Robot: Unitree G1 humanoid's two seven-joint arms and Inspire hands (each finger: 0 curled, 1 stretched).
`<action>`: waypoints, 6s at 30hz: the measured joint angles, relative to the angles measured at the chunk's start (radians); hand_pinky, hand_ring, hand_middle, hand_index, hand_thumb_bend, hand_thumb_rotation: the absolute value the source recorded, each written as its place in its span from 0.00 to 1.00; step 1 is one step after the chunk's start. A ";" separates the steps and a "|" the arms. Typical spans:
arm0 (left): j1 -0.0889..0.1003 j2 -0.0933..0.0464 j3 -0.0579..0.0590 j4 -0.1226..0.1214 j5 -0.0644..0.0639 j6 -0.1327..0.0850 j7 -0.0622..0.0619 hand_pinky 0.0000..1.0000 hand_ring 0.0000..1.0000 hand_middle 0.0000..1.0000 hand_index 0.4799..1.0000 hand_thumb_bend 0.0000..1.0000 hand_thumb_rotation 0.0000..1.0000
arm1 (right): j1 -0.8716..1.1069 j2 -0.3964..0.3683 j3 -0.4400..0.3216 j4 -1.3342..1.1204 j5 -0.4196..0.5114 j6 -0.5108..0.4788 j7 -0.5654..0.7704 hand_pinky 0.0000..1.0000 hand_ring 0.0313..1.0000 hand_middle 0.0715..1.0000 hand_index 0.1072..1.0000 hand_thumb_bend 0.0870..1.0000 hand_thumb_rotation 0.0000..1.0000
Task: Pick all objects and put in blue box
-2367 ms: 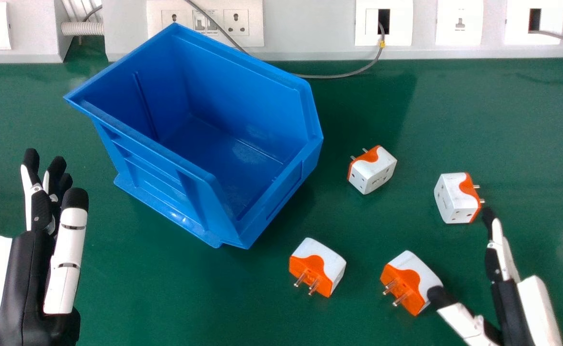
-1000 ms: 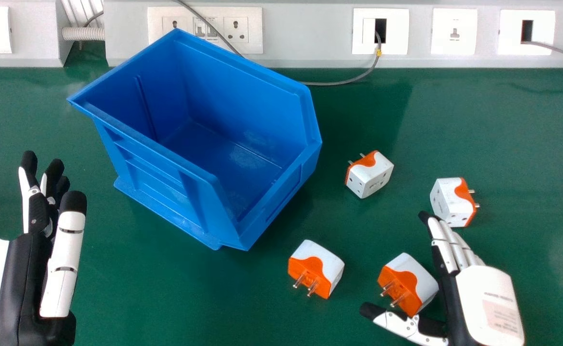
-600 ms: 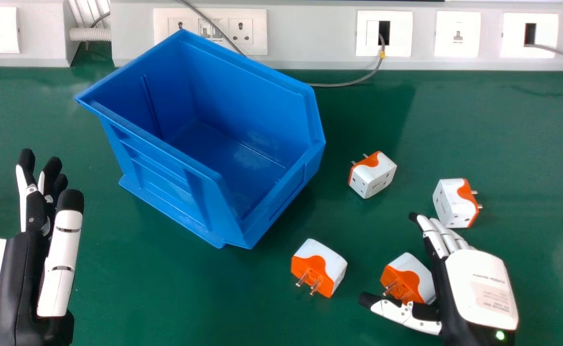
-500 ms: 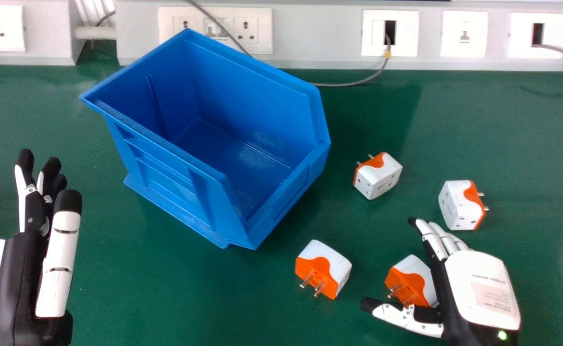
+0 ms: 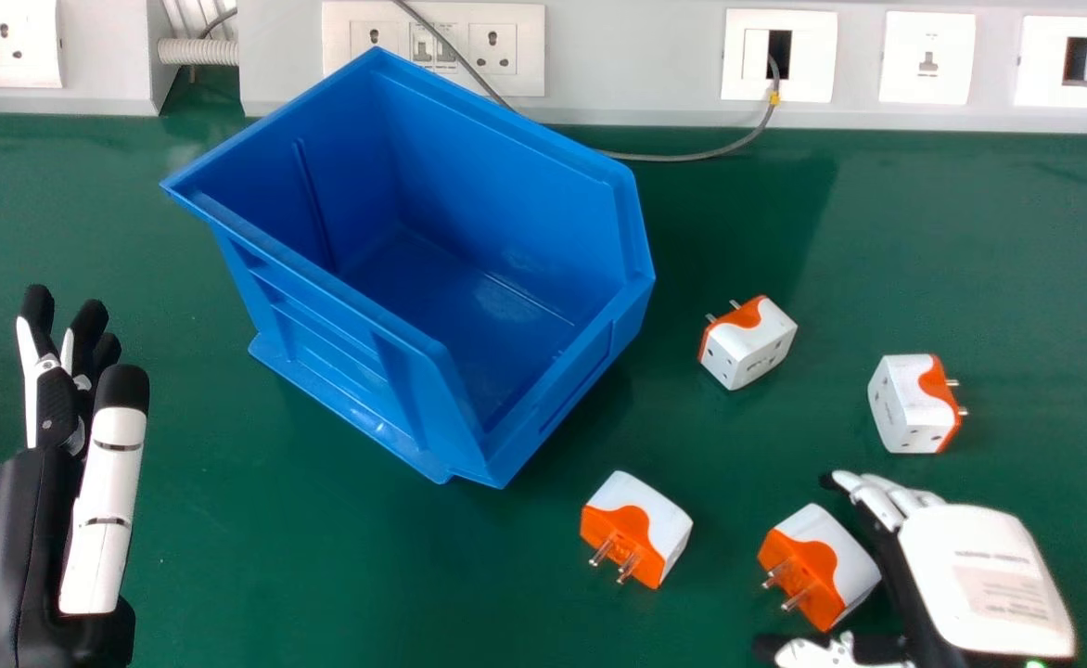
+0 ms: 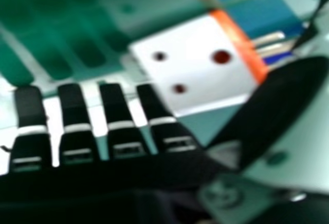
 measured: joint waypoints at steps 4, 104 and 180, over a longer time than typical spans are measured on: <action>0.001 0.000 0.000 0.000 0.000 -0.001 0.000 1.00 1.00 1.00 1.00 0.54 0.89 | 0.032 -0.024 -0.027 -0.035 0.000 0.027 0.034 0.68 0.78 0.81 0.80 0.77 0.62; 0.052 -0.038 -0.037 -0.044 0.029 0.015 0.024 1.00 1.00 1.00 1.00 0.56 0.93 | -0.316 0.043 0.200 0.040 -0.152 0.178 0.326 0.83 0.87 0.88 0.89 0.77 0.80; 0.026 -0.004 -0.011 -0.053 -0.019 0.037 -0.015 1.00 1.00 1.00 1.00 0.49 0.78 | -0.059 0.055 -0.047 -0.449 0.145 0.079 0.435 0.08 0.11 0.14 0.41 0.43 0.14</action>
